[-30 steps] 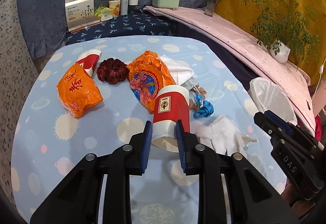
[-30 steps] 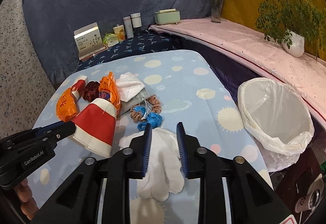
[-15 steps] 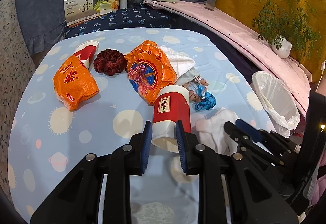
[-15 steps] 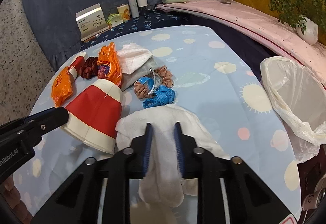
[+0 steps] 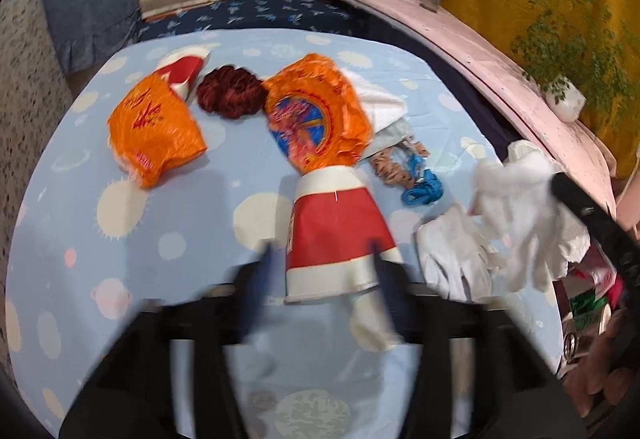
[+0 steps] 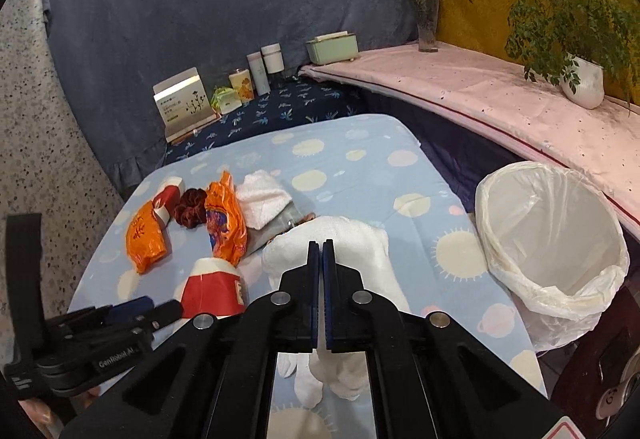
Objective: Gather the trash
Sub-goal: 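Lift the white gloves with the right tool while the left tool grasps the red-white paper cup, then carry the paper cup and gloves to the white bin and release both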
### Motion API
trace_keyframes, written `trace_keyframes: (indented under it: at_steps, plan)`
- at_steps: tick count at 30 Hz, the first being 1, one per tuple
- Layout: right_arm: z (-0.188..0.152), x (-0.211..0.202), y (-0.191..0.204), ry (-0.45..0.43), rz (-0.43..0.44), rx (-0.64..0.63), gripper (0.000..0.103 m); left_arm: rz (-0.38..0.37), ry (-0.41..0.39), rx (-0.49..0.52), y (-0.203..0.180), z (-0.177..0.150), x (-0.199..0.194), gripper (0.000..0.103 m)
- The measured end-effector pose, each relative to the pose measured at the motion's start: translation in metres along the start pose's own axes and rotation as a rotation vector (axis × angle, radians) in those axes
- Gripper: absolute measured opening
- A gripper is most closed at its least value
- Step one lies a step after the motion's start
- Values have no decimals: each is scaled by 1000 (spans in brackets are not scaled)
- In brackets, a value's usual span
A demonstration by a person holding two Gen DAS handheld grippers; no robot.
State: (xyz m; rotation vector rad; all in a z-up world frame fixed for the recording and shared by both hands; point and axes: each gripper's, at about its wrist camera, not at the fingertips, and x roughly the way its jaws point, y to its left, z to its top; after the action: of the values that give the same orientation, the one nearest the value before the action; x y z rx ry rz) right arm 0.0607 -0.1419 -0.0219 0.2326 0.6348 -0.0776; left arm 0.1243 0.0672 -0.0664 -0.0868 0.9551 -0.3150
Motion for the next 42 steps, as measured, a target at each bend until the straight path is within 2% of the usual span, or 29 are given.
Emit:
trace_keyframes:
  at_steps: [2,4,8,12,14,16,22,27,34,42]
  plan:
    - [7,-11,-3,-33,-5,9,2,-15,-4,-19,3,-2,1,71]
    - [13,-18,-8,-56,-15,21,2,-17,18,-16,0,-1,7,85]
    - [19,-25,-20,-74,-36,39,2,-28,65,-26,-7,0,28,90]
    - [19,-24,-33,-67,-55,63,2,-21,116,-18,-19,0,50,89]
    - [16,-24,-39,-62,-61,69,2,3,119,-2,-23,0,57,78]
    - [15,-25,-42,-58,-66,68,2,1,127,1,-25,1,59,76]
    - [17,-29,-52,-73,-67,75,2,34,64,44,-37,4,40,73]
    - [29,-37,-64,-108,-72,89,2,3,11,89,-61,17,17,73]
    - [49,-53,-98,-162,-120,113,2,-69,-38,189,-125,41,2,73]
    - [66,-71,-155,-195,-184,163,2,-150,-86,331,-210,50,1,73]
